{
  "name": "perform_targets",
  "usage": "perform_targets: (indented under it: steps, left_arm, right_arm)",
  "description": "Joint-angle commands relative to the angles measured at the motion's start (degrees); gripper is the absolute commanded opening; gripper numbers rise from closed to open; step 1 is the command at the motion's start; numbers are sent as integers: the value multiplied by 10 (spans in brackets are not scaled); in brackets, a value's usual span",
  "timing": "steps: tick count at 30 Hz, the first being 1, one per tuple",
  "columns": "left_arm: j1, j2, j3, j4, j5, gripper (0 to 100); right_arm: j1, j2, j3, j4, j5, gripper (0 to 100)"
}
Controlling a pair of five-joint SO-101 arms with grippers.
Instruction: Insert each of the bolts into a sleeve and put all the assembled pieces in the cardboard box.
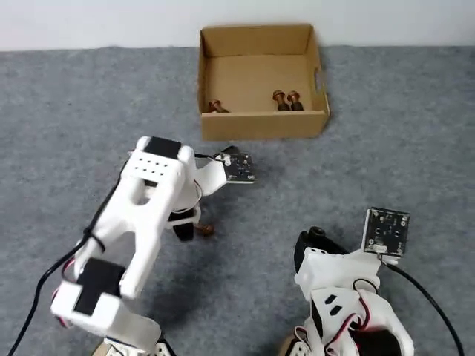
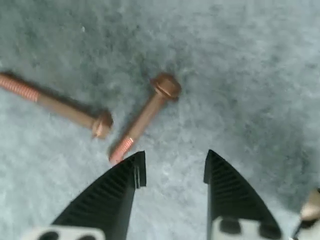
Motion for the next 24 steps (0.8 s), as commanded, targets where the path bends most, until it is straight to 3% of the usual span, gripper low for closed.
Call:
perform_targets:
  steps: [1,8,13,18,24]
  left_arm:
    - [1,34,-23,-52,-5,193]
    - [9,114,-23,-122,-5,137]
    - [21,149,-26,-129,-4,122]
    - [48,156,-29,-93,-4,6]
    - [84,140,-39,0,-4,5]
  right_arm:
    - [6,1,-3,-15,-6,8]
    - [6,1,-2,-15,-7,8]
    - [6,1,3,-15,-7,8]
    - [6,1,4,-17,-7,8]
    - [6,1,4,-17,-7,8]
